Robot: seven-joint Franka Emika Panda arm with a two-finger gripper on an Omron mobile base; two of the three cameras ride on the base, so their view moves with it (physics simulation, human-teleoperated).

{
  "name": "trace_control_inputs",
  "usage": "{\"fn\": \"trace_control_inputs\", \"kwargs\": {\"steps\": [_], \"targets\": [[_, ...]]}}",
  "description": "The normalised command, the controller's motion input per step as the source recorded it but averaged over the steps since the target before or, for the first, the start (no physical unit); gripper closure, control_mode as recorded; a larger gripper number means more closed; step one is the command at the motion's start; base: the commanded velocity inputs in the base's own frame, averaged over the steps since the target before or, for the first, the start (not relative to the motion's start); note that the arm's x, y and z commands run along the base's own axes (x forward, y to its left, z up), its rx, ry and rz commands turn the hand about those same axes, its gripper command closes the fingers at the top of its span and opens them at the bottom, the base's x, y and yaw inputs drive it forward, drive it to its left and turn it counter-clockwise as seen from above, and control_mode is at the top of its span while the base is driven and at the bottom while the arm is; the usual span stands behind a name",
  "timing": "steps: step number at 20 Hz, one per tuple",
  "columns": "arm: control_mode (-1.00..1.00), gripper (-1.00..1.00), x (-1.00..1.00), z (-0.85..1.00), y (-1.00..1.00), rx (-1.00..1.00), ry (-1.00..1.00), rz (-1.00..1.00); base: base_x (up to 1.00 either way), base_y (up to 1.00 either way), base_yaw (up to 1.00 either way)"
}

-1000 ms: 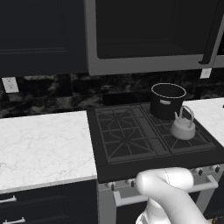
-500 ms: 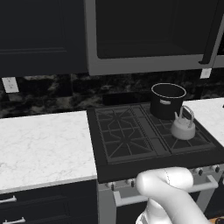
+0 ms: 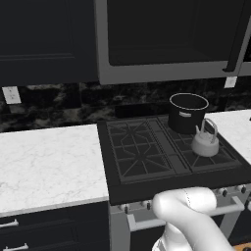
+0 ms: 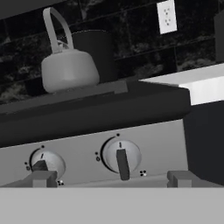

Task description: Pick the kettle from the counter and place it on a stove burner. Then turn the burner on.

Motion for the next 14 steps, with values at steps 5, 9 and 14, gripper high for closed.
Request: {"fn": "trace_control_inputs", "kwargs": {"steps": [5, 9, 14], "targets": [[-1.00, -1.00, 0.17, -0.09, 0.02, -0.03, -0.06, 0.00, 0.00, 0.00, 0.00], [-1.00, -1.00, 0.12, -0.13, 0.00, -0.04, -0.05, 0.00, 0.00, 0.00, 0.00], [-1.00, -1.00, 0.30, -0.17, 0.00, -0.05, 0.00, 0.00, 0.00, 0.00, 0.00]]}}
